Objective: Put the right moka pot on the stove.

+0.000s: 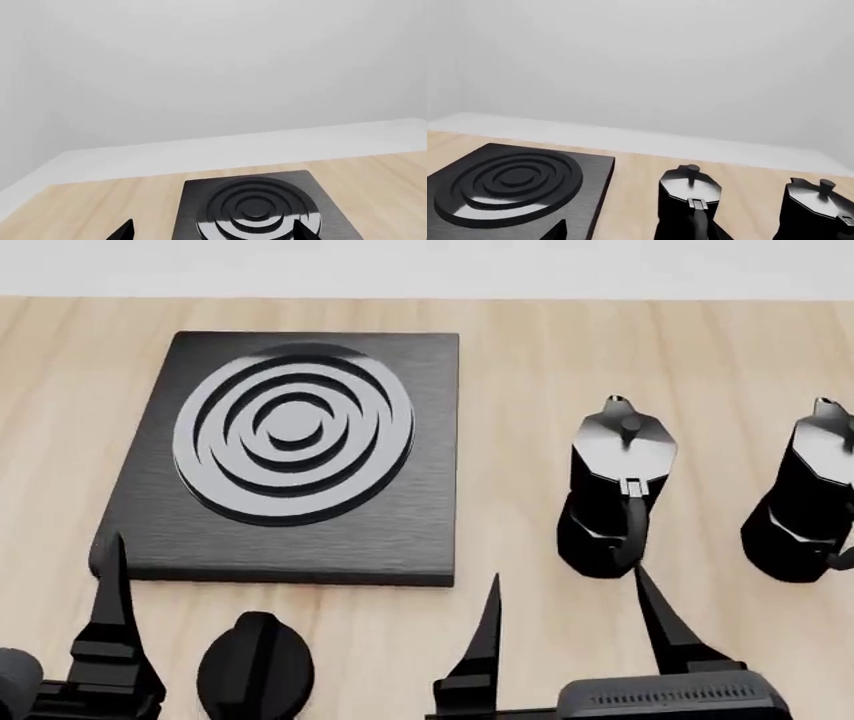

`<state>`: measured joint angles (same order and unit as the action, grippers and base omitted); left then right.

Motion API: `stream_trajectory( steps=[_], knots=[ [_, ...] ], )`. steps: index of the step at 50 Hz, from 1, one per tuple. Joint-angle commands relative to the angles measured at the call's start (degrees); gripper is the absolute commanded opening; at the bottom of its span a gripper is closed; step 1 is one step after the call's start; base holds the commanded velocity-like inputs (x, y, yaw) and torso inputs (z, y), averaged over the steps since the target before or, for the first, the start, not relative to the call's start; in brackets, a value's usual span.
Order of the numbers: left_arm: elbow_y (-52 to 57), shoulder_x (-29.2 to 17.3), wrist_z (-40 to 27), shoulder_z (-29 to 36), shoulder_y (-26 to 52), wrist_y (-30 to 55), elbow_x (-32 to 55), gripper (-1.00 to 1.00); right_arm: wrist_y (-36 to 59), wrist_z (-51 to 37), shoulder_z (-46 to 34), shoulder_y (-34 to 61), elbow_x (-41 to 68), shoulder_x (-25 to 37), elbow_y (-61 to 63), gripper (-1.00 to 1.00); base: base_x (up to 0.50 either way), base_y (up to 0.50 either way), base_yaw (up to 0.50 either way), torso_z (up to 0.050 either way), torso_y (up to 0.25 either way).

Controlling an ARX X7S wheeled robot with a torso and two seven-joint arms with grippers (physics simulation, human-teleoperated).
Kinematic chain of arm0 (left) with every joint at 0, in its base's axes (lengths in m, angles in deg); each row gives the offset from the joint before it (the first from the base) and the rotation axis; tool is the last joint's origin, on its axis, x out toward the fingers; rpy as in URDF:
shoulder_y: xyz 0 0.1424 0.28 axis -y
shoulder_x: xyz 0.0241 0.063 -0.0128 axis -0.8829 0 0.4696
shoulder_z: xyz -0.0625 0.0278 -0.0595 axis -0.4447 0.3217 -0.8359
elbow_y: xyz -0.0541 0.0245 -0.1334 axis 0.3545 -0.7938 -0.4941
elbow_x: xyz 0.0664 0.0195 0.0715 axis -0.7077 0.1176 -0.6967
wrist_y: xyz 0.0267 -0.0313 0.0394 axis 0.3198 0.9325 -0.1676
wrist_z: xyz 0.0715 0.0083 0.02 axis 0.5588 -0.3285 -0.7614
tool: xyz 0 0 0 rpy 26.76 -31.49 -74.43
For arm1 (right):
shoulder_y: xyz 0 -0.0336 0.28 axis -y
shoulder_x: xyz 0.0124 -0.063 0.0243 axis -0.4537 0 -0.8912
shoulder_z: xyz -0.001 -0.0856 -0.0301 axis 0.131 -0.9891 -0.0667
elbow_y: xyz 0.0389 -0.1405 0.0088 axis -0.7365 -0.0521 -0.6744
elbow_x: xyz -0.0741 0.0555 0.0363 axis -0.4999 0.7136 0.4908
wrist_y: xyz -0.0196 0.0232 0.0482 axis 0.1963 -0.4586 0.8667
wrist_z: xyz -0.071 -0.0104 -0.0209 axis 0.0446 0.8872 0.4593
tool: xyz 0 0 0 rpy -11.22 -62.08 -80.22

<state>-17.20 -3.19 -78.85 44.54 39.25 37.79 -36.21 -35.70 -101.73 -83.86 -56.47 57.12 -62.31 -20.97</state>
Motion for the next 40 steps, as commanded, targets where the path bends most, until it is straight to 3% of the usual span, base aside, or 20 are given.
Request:
stream_trajectory(
  steps=[1,12,40],
  knots=[
    [-0.26,-0.27,-0.22,0.27,-0.09,-0.58,-0.11,1.0,-0.23,-0.15,-0.2,0.02,0.03,0.15,-0.09,1.0,0.0,0.0,0.0,0.001,-0.152],
    [-0.17,-0.15,-0.44,-0.53,-0.24,-0.84,0.86,1.0,-0.4,-0.37,0.33,-0.22,0.52,0.55,0.24,1.0,0.0,0.0,0.0,0.001,-0.15],
    [-0.25,-0.43,-1.63,-0.33,-0.02,-0.51,1.27,1.0,-6.21,0.35,10.87,-5.69,6.71,4.61,1.44,1.0,0.0,0.0,0.0,0.0,-0.001]
  ],
)
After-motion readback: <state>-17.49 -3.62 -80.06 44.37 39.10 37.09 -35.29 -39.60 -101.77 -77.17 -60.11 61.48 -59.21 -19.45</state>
